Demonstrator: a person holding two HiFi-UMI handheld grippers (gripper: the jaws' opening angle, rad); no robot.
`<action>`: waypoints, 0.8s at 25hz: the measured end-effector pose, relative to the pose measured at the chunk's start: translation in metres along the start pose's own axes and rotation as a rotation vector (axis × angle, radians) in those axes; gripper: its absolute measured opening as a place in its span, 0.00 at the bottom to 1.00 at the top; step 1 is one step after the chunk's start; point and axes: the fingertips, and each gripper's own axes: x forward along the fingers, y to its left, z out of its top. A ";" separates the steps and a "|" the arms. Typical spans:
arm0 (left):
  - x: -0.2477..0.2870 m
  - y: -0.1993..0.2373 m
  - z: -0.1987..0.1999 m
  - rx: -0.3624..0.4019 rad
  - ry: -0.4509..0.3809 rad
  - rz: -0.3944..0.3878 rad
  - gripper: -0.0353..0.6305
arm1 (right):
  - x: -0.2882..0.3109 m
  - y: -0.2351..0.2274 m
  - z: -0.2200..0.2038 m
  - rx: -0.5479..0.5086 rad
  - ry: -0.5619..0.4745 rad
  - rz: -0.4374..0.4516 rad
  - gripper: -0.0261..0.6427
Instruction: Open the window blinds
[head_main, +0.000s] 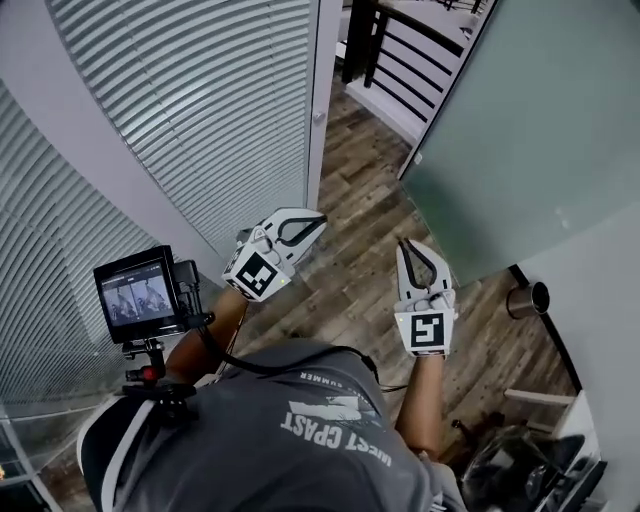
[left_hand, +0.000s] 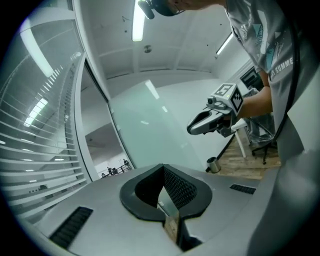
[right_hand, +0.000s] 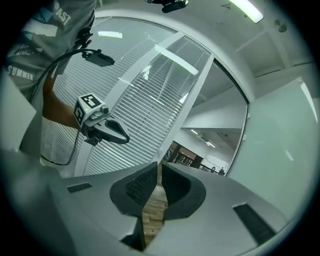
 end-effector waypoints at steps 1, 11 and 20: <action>0.005 0.010 -0.007 -0.004 0.002 0.004 0.06 | 0.018 -0.006 -0.004 0.008 0.001 0.009 0.07; 0.005 0.063 -0.071 -0.011 0.130 0.165 0.06 | 0.173 -0.014 -0.007 0.038 -0.124 0.166 0.07; 0.010 0.094 -0.108 -0.047 0.226 0.378 0.06 | 0.293 0.006 -0.033 -0.029 -0.161 0.288 0.07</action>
